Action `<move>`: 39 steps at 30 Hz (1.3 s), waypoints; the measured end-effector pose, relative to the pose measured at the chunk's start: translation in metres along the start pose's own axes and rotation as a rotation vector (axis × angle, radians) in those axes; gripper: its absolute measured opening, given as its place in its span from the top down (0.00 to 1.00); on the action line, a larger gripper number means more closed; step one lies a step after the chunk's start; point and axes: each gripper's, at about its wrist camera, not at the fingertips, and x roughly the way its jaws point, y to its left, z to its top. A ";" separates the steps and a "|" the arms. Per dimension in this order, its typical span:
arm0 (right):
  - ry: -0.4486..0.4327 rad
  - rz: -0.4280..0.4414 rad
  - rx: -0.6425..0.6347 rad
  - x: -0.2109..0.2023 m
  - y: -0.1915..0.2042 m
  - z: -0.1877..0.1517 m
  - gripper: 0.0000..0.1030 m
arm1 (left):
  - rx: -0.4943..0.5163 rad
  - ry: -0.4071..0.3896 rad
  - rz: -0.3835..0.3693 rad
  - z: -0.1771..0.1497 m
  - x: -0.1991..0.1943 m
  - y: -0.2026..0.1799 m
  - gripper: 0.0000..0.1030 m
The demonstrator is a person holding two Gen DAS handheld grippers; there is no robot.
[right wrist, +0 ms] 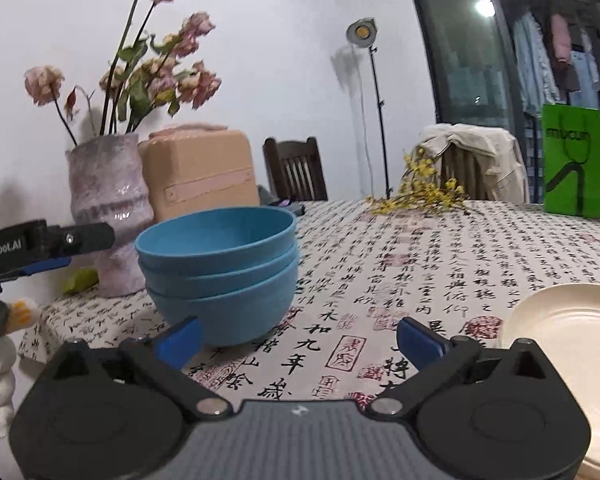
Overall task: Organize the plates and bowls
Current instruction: 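Lower both open grippers onto the rim of the stacked blue bowls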
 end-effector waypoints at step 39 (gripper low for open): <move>-0.040 -0.085 -0.028 0.023 -0.023 0.039 0.00 | -0.076 -0.011 0.029 0.007 0.022 0.019 0.00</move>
